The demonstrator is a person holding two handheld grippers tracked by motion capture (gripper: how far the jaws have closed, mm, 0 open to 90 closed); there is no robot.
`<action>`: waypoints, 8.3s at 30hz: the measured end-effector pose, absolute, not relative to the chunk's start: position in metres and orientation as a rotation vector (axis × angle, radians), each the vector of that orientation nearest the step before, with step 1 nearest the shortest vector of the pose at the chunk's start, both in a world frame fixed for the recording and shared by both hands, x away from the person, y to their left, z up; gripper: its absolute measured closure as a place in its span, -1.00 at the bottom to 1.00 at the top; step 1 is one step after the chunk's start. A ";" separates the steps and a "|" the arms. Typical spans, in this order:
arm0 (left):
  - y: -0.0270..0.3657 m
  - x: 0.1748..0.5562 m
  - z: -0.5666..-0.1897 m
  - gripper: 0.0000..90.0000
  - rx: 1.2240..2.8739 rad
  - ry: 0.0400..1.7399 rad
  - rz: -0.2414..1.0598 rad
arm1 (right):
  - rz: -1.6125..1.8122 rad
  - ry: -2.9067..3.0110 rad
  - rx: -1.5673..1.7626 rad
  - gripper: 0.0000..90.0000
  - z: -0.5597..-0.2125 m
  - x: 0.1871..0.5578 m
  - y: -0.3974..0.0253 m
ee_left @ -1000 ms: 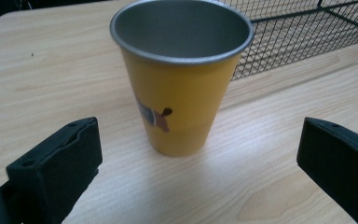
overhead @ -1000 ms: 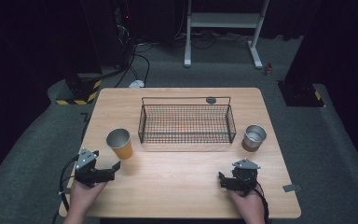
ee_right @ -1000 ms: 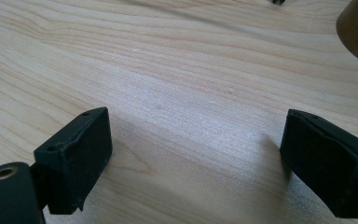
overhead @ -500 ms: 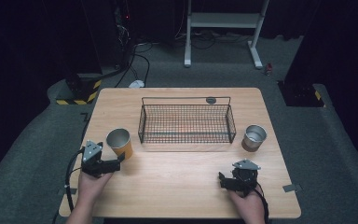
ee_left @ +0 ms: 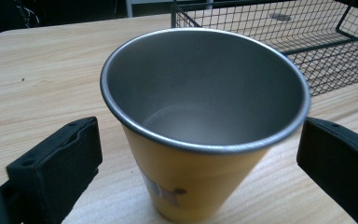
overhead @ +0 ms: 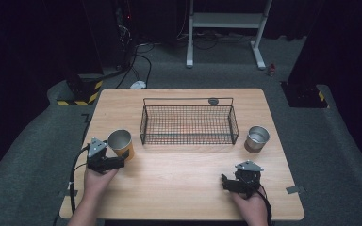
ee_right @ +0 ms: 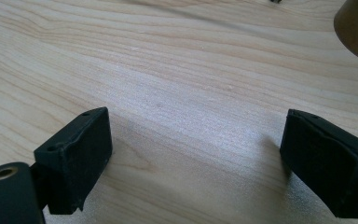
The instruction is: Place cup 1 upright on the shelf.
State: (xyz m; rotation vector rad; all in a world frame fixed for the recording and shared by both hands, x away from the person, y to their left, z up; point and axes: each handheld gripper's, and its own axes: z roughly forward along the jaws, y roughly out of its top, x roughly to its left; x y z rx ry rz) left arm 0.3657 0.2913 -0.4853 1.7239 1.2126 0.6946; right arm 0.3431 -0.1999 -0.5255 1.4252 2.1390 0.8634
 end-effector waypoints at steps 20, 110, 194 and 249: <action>0.286 0.381 -0.492 -0.99 1.693 1.180 0.708 | 0.863 2.137 1.427 -0.80 -0.525 0.343 -0.200; 0.197 0.353 -0.424 -0.69 1.669 0.999 0.701 | 0.873 2.174 1.394 -0.80 -0.525 0.347 -0.214; 0.141 0.472 -0.413 -0.69 1.666 1.059 0.655 | 0.874 2.175 1.388 -0.81 -0.525 0.348 -0.214; 0.105 0.503 -0.462 -0.69 1.842 1.250 0.595 | 0.876 2.180 1.380 -0.81 -0.525 0.346 -0.213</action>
